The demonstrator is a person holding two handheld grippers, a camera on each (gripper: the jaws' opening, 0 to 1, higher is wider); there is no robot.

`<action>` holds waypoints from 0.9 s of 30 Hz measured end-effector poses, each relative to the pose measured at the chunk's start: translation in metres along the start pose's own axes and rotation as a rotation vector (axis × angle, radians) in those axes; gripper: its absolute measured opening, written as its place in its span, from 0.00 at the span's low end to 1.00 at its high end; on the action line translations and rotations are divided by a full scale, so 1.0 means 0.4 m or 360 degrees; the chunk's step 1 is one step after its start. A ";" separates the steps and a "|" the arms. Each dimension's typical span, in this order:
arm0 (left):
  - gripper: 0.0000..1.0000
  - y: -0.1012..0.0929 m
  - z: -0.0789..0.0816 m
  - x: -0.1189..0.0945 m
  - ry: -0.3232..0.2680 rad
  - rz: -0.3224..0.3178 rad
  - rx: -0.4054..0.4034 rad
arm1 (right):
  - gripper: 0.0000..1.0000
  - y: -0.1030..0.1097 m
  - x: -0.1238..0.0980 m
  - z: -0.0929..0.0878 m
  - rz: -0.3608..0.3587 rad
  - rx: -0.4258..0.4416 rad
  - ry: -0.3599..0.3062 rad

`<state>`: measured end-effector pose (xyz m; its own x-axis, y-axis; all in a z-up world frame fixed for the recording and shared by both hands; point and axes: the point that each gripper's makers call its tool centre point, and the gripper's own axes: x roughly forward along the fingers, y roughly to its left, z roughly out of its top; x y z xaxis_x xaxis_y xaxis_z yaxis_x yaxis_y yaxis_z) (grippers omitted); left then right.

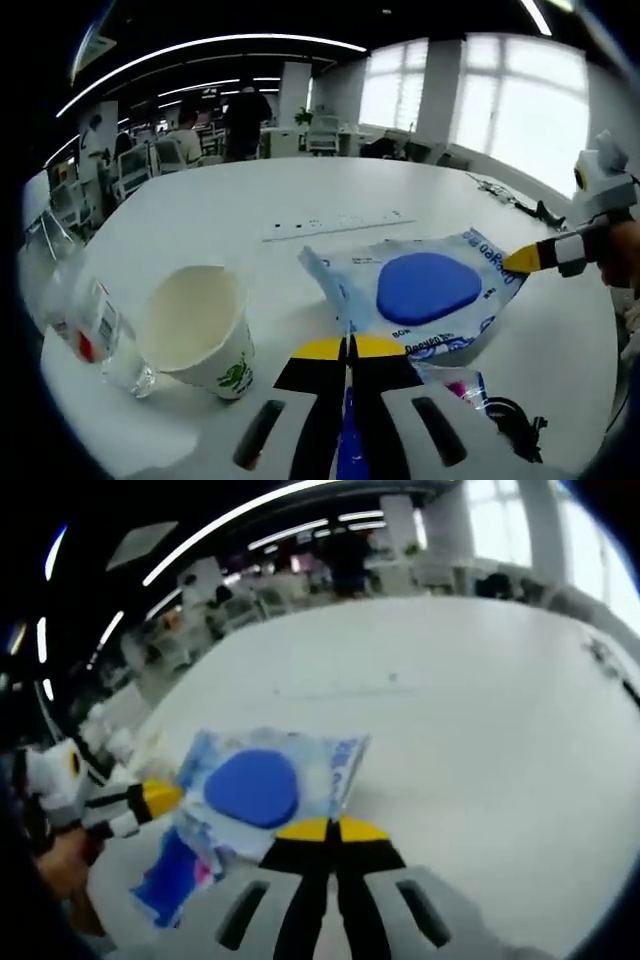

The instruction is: Arrange the tabletop items into an orderly group along one side of the table until the central work area is clear of visible clutter.

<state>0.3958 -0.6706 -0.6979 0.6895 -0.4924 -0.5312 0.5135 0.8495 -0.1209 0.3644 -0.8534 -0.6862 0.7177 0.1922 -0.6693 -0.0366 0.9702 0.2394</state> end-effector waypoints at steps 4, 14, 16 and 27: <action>0.00 0.014 -0.013 -0.001 0.0003 0.0037 -0.0013 | 0.00 0.003 0.020 -0.006 0.0024 0.0021 0.0014; 0.00 0.038 -0.044 -0.010 0.0027 0.0100 -0.0086 | 0.00 0.020 0.047 -0.029 0.0071 0.0088 0.0058; 0.00 0.043 -0.048 -0.011 0.0034 0.0108 -0.0111 | 0.00 0.023 0.051 -0.032 0.0082 0.0096 0.0063; 0.01 0.058 -0.082 -0.007 0.0085 0.0140 -0.0313 | 0.00 0.029 0.067 -0.039 0.0131 0.0070 0.0048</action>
<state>0.3891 -0.6435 -0.7269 0.6966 -0.4084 -0.5898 0.3394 0.9120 -0.2306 0.3722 -0.8346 -0.7123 0.6924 0.2761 -0.6666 -0.0637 0.9437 0.3247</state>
